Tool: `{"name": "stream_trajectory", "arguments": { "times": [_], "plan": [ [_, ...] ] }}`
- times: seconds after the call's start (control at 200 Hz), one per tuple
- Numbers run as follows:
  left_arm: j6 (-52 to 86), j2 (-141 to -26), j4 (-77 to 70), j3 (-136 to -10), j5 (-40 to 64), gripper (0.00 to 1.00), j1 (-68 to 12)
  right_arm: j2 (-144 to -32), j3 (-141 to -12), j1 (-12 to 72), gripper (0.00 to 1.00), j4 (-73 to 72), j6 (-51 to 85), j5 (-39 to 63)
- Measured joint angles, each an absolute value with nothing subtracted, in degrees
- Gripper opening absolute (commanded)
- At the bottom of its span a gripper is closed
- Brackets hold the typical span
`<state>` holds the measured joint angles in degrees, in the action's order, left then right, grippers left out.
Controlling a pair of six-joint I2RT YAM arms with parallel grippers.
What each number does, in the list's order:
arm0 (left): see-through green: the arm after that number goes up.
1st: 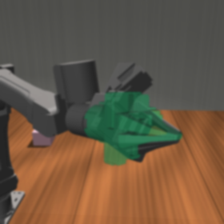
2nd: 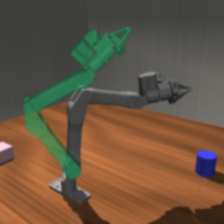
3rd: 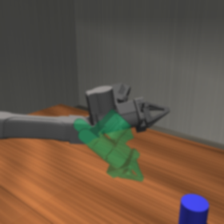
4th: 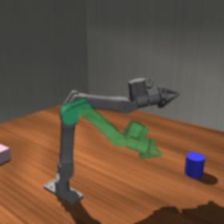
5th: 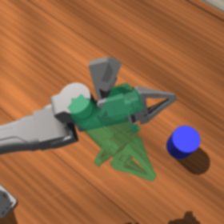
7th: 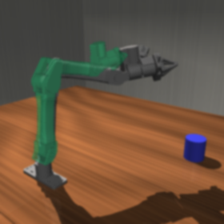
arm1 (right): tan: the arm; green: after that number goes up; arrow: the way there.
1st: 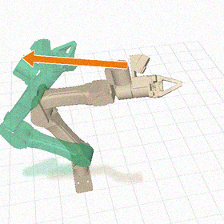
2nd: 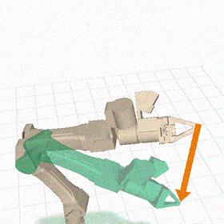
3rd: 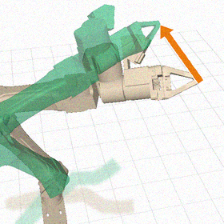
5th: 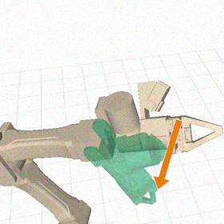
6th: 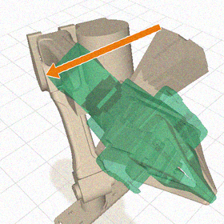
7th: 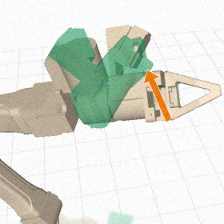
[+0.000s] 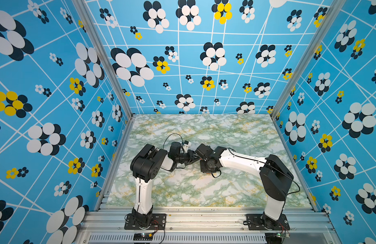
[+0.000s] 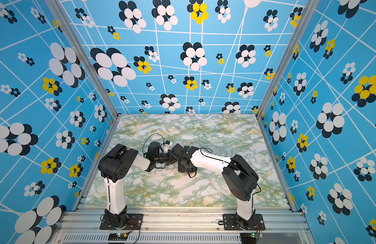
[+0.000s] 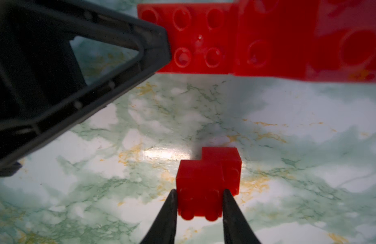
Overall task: Assemble the letter v with lego
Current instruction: Place the lego brick at the center of the board, then adjust the lego brick at the center of the board.
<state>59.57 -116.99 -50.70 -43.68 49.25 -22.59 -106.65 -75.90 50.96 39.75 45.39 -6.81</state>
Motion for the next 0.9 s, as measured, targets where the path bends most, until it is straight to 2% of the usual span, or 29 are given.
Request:
{"name": "stream_trajectory", "arguments": {
  "times": [0.125,0.23,0.42,0.535,0.72,0.899],
  "plan": [
    [59.57,-116.99,-50.70,-43.70,49.25,0.21,-22.65,-106.78,-75.96,51.20,0.53,39.55,46.00,-6.81],
    [59.57,-116.99,-50.72,-43.70,49.23,0.21,-22.72,-106.78,-76.03,51.35,0.62,39.55,46.28,-6.92],
    [60.03,-116.99,-50.74,-43.72,49.06,0.21,-23.03,-105.97,-76.58,51.05,0.64,39.46,46.09,-6.42],
    [60.20,-117.01,-50.74,-43.72,49.01,0.21,-23.18,-101.91,-75.44,48.36,0.64,36.93,45.32,-2.63],
    [60.42,-117.01,-50.74,-43.79,48.62,0.21,-23.59,-91.09,-67.75,35.44,0.68,27.40,44.05,7.60],
    [60.45,-117.01,-50.74,-43.88,48.58,0.21,-23.68,-89.36,-58.35,25.12,0.69,15.57,43.77,21.71]
  ]
}}
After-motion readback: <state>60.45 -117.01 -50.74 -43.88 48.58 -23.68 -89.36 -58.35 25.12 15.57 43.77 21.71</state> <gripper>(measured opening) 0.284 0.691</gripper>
